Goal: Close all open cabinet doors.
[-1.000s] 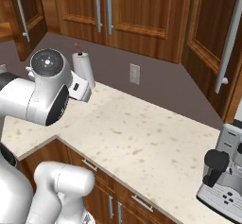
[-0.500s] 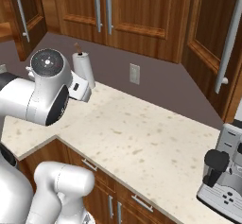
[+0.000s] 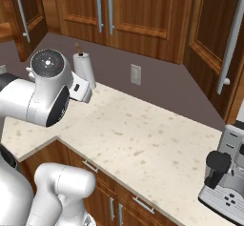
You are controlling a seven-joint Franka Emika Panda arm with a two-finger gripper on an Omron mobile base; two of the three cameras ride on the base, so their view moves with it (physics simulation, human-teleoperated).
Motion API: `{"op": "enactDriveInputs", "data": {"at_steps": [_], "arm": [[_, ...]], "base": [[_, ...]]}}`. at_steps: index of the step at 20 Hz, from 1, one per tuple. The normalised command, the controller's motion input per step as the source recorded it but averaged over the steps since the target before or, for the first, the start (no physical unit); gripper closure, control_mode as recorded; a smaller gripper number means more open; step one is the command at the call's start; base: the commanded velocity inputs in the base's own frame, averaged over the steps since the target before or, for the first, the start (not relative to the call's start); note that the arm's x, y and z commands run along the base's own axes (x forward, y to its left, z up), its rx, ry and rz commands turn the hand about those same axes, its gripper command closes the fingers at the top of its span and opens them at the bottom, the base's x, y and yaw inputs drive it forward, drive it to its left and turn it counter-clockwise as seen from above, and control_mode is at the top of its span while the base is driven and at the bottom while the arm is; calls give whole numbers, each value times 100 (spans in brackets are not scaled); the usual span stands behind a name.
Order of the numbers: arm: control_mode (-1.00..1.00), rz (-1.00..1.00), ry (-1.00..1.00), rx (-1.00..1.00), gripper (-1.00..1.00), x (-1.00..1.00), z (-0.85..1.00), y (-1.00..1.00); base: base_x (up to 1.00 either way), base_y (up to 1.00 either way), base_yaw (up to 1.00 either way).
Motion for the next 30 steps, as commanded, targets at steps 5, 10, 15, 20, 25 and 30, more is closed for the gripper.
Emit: {"op": "enactDriveInputs", "data": {"at_steps": [5, 10, 15, 20, 25, 30], "arm": [[-100, 0, 0, 0, -100, -2, 0, 2], [-100, 0, -1, 2, -100, 0, 19, 23], [-100, -2, -3, 0, -100, 0, 40, 30], [-100, -8, -3, 3, -100, 5, 36, 27], [-100, -18, -6, 12, -100, 12, 28, 2], [-100, -22, 0, 20, -100, 3, 20, 2]], "base": [[0, 0, 0], [0, 0, 0], [0, 0, 0], [0, 0, 0], [0, 0, 0], [0, 0, 0]]}}
